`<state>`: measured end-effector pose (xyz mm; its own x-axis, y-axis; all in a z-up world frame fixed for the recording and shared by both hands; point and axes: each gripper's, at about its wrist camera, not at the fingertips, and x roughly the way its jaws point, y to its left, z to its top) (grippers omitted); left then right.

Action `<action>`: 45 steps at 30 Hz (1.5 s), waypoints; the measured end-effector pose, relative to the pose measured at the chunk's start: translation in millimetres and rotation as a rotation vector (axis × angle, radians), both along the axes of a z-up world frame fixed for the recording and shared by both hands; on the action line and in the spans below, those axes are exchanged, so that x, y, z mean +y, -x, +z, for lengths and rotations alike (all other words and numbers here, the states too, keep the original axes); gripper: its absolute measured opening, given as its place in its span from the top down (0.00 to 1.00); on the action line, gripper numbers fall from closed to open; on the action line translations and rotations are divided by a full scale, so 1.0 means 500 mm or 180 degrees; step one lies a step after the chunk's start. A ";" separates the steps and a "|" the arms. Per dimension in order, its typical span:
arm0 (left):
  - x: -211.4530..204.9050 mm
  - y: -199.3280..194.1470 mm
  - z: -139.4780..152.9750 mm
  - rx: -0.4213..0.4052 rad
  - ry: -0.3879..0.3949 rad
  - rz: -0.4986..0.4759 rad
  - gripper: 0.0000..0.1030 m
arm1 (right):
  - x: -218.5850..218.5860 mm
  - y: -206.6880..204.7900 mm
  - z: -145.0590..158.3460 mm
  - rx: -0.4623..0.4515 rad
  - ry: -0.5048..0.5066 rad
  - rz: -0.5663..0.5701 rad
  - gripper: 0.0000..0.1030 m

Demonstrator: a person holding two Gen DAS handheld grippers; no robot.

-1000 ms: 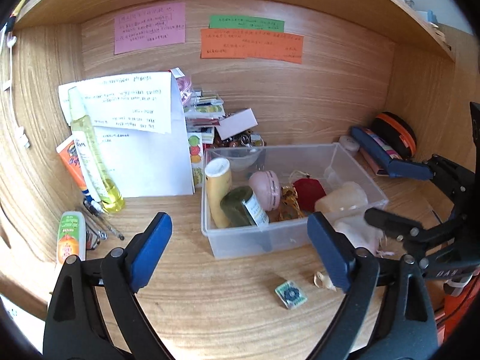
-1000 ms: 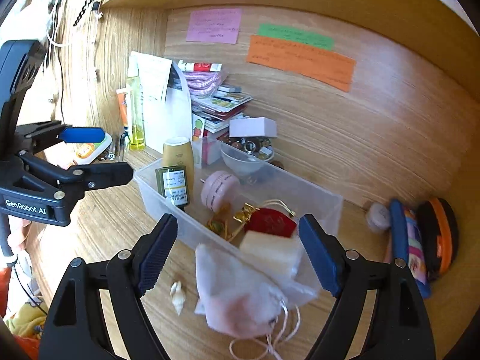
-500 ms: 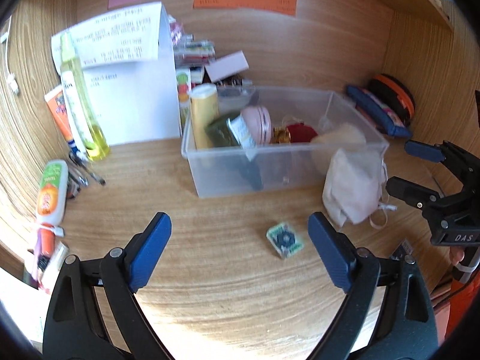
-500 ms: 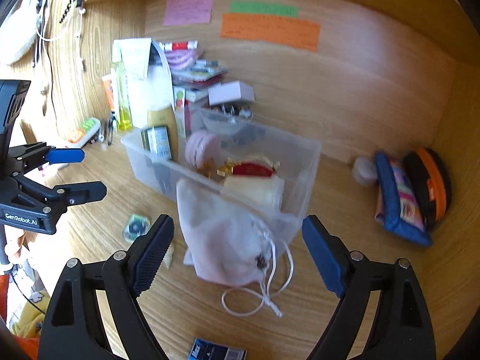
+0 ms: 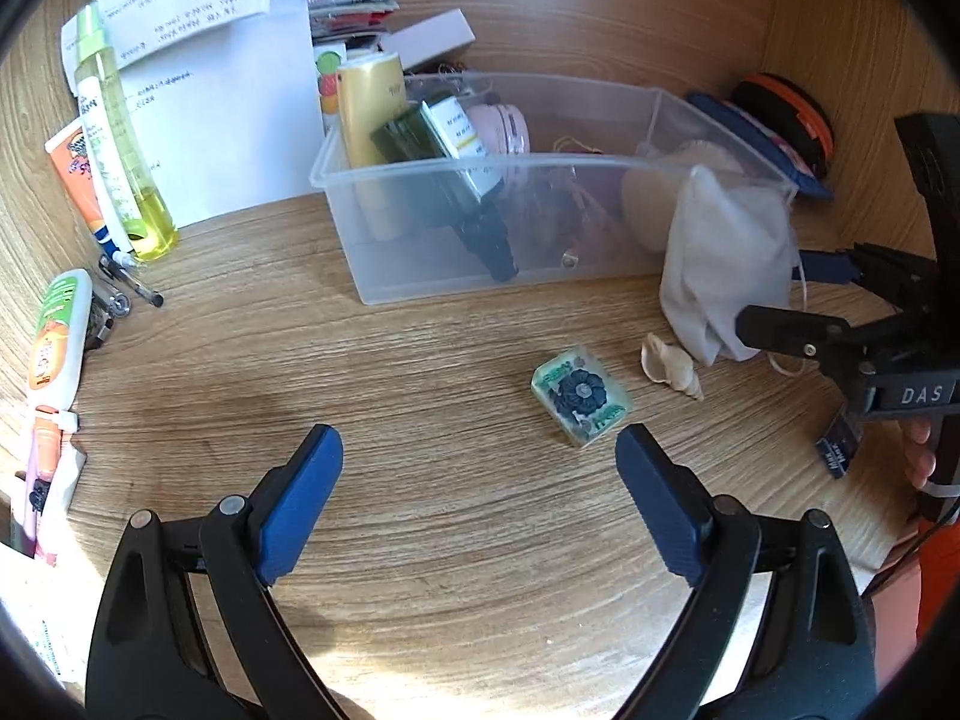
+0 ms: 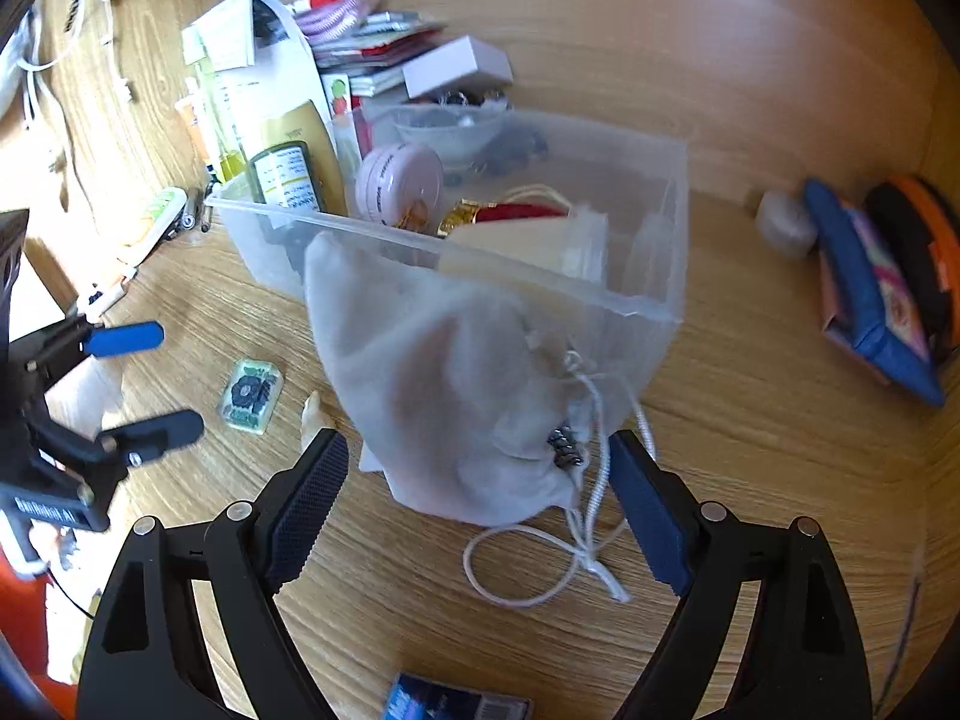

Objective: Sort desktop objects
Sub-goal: 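Grasp the white drawstring bag with the right tool while the left tool grasps the green tile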

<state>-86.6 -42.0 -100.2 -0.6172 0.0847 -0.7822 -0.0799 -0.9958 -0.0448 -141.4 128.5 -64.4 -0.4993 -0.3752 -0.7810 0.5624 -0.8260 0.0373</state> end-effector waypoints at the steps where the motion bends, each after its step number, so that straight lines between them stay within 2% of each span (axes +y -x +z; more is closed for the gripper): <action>1: 0.002 0.002 -0.002 -0.0008 -0.0013 -0.0017 0.10 | -0.005 0.003 -0.003 -0.0017 -0.0014 -0.0006 0.17; 6: 0.016 0.007 0.001 0.0004 0.0021 -0.0112 0.10 | -0.037 0.013 -0.017 0.0012 -0.0142 0.0039 0.17; 10: 0.035 0.015 -0.002 0.0028 0.0195 -0.0182 0.10 | -0.050 0.015 -0.026 0.0074 -0.0262 0.0086 0.15; 12: 0.040 0.021 -0.007 0.0009 0.0248 -0.0203 0.13 | -0.056 0.018 -0.029 0.0088 -0.0320 0.0116 0.15; 14: 0.046 0.031 -0.015 -0.0048 0.0281 -0.0243 0.23 | -0.054 0.019 -0.031 0.0079 -0.0307 0.0119 0.14; 20: 0.044 0.037 -0.014 -0.0051 0.0215 -0.0284 0.31 | -0.040 0.028 -0.034 0.0025 -0.0079 0.0090 0.17; 24: 0.047 0.038 -0.014 -0.0023 0.0195 -0.0325 0.38 | -0.042 0.027 -0.037 0.0088 -0.0102 0.0095 0.29; 27: 0.052 0.041 -0.015 -0.0013 0.0180 -0.0354 0.43 | -0.039 0.030 -0.037 0.0087 -0.0077 0.0115 0.42; 30: 0.051 0.042 -0.014 -0.0012 0.0160 -0.0368 0.46 | -0.034 0.032 -0.036 0.0072 -0.0035 0.0121 0.47; 31: 0.052 0.043 -0.014 -0.0008 0.0157 -0.0380 0.49 | -0.034 0.032 -0.036 0.0073 -0.0030 0.0116 0.51; 36: 0.057 0.046 -0.012 0.0011 0.0156 -0.0390 0.60 | -0.027 0.037 -0.031 0.0029 0.0067 0.0108 0.58; 45: 0.058 0.042 -0.011 0.0039 0.0185 -0.0294 0.61 | -0.011 0.021 -0.010 -0.0025 0.0210 0.0125 0.65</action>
<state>-107.5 -13.2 -105.5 -0.6185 0.0964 -0.7798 -0.1717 -0.9851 0.0144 -151.8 122.9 -69.4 -0.4772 -0.4451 -0.7577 0.5938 -0.7990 0.0953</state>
